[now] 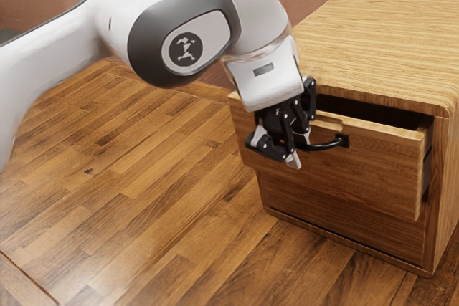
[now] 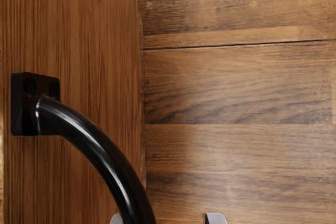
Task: Pull the drawer handle with one arm to open the drawer
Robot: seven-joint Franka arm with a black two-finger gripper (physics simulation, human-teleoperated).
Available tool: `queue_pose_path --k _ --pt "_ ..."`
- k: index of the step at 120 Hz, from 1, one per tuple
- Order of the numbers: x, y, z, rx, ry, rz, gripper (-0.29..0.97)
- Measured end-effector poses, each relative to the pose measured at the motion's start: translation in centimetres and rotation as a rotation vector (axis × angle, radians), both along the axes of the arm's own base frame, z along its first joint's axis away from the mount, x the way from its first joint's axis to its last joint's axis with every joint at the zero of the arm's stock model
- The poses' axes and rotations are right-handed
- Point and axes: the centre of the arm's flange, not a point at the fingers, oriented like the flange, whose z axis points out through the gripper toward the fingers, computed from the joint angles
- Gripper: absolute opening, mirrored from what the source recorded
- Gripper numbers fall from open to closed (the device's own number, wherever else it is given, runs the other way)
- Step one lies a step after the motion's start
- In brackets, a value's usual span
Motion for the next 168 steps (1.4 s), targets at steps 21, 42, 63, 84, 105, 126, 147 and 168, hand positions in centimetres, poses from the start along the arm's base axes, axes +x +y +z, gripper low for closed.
queue_pose_path --k 21,42,63,84,105,126,147,168 --pt "-1.2 0.1 0.5 -0.008 0.000 0.026 0.07" --pt "-2.6 0.2 0.8 -0.015 0.004 0.047 0.07" --pt "-3.8 0.3 0.7 -0.028 0.018 0.065 0.08" --pt "-5.5 -0.3 0.6 -0.033 0.025 0.070 0.08" --pt "-7.7 -0.4 0.8 -0.037 0.024 0.078 0.08" --pt "-9.7 -0.2 0.7 -0.039 0.023 0.091 0.09" --pt "-11.6 -0.1 0.4 -0.038 0.020 0.099 0.09" --pt "-13.5 -0.1 0.4 -0.045 0.010 0.103 0.09"
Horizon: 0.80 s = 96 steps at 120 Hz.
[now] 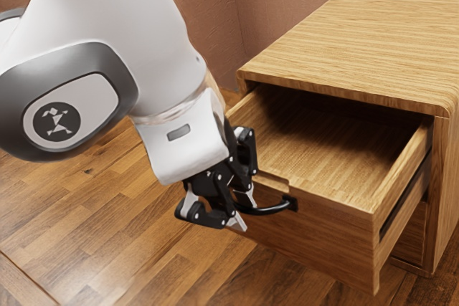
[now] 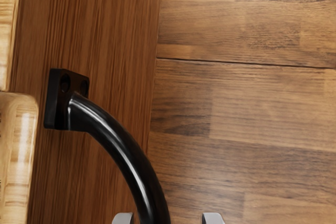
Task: Pull the drawer handle with one arm to open the drawer
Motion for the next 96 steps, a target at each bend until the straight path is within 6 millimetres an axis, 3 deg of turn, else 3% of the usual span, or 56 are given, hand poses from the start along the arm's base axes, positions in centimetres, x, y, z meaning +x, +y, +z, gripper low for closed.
queue_pose_path --k 60,75,96 --pt "-3.6 0.0 0.5 -0.031 -0.027 0.010 0.08" --pt "-4.9 -0.9 1.9 -0.025 -0.065 -0.008 0.23" --pt "-6.9 -1.1 5.8 -0.038 -0.152 -0.019 0.42"
